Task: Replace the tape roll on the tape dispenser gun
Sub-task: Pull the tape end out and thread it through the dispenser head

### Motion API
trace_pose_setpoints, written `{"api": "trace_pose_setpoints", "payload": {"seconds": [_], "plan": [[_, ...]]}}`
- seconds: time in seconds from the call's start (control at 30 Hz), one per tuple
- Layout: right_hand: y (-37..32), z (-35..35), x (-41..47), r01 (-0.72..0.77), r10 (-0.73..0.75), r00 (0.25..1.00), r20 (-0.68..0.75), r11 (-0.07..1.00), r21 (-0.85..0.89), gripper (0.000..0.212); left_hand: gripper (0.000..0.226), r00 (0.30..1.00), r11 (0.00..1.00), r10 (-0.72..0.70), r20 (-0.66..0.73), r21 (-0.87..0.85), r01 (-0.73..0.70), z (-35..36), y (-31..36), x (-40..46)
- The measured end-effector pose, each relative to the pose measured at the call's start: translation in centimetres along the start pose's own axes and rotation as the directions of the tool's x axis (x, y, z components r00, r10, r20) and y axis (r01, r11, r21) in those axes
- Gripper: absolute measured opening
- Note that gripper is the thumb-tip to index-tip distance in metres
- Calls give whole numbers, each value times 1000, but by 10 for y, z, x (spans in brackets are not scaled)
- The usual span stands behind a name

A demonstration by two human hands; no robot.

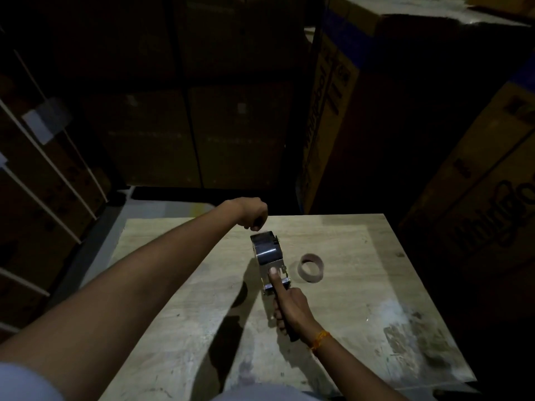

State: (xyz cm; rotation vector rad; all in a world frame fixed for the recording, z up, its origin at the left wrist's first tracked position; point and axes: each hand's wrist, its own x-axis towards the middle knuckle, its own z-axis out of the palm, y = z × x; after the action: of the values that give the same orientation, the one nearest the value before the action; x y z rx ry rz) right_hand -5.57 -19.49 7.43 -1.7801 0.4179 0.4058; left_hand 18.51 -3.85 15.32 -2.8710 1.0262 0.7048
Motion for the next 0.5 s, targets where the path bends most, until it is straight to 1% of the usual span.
{"api": "trace_pose_setpoints", "payload": {"seconds": [0.07,0.13,0.2,0.27,0.3,0.4,0.47,0.5], "plan": [[0,-2,5,-17,17,1000,3,1000,6,77,19,999,999,-35,-37,11,36,3,-3,-3],[2,-5,11,-2,3,1000,12,1000,-16,69,22,993,996,-92,-77,10,93,8,-8,-6],[9,-8,21,49,-48,998,33,998,-49,54,20,977,984,-178,-114,6,180,15,-11,-12],[17,-11,33,114,-112,993,24,984,-135,30,11,942,952,-300,-148,22,306,28,-14,-19],[21,-11,40,130,-130,991,14,974,-184,25,8,920,928,-361,-152,32,370,37,-15,-23],[32,-7,59,103,-111,994,-14,955,-279,27,24,866,871,-491,-96,-24,491,72,-14,-35],[43,-2,73,64,-75,997,-20,941,-333,26,31,845,847,-531,-55,-52,529,97,-8,-42],[58,1,87,45,-61,998,-35,935,-351,30,34,840,840,-542,-33,-63,539,109,-4,-45]]}}
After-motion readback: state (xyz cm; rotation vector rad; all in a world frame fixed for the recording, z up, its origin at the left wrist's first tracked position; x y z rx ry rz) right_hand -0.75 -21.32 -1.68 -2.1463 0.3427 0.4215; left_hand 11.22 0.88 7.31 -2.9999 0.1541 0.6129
